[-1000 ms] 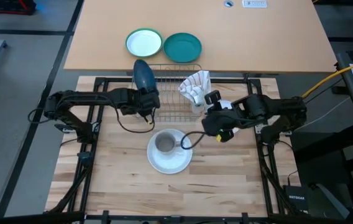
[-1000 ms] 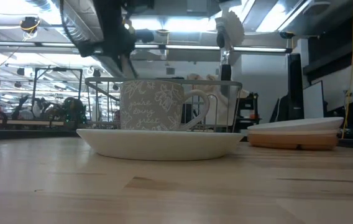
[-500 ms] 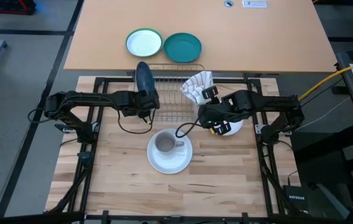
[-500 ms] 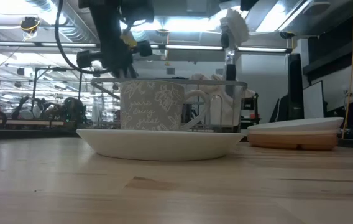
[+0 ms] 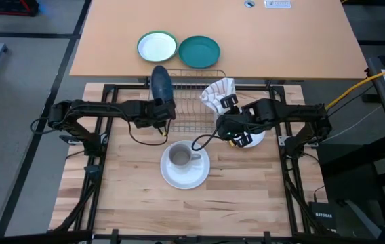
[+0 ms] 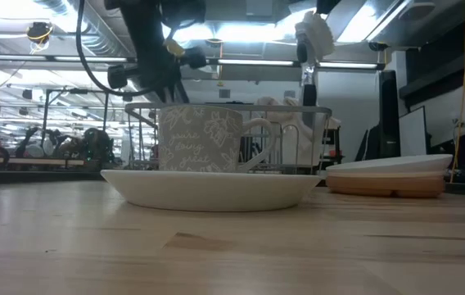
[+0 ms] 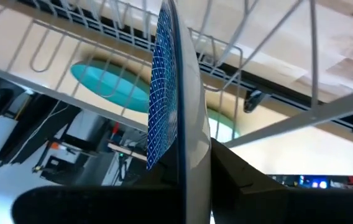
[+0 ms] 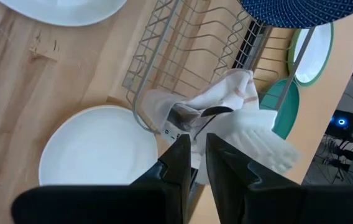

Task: Sort dishes
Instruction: Put the blue patterned plate in the dish rack

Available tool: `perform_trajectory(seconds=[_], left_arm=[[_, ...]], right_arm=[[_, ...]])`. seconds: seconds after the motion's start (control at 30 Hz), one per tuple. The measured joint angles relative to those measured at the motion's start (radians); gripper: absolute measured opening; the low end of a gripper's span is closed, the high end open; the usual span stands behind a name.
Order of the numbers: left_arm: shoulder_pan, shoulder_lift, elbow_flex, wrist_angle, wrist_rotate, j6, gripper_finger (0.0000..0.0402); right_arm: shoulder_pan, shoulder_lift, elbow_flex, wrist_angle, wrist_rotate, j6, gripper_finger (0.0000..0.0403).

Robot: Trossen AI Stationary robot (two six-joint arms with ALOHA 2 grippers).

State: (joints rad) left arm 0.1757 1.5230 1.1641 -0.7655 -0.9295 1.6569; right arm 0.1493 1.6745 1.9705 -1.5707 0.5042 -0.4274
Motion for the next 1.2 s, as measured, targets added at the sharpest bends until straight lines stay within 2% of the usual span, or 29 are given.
perform_trajectory(seconds=[0.2,0.5,0.77,1.0,1.2], left_arm=[[-0.006,0.005,0.000,0.023,0.009,0.073,0.0029],[-0.005,0.067,0.000,0.031,0.064,0.075,0.0029],[-0.007,0.140,0.003,0.045,0.046,0.073,0.0030],[-0.010,0.156,0.000,0.095,0.079,0.071,0.0073],[-0.014,0.156,0.000,0.124,0.101,-0.067,0.0100]], right_arm=[[0.000,0.000,0.000,0.000,0.000,0.000,0.0056],[0.001,0.000,0.000,0.000,0.000,0.000,0.0056],[0.001,0.000,0.000,0.000,0.000,0.000,0.0056],[0.001,0.000,0.000,0.000,0.000,0.000,0.0056],[0.001,0.000,0.000,0.000,0.000,-0.001,0.0056]])
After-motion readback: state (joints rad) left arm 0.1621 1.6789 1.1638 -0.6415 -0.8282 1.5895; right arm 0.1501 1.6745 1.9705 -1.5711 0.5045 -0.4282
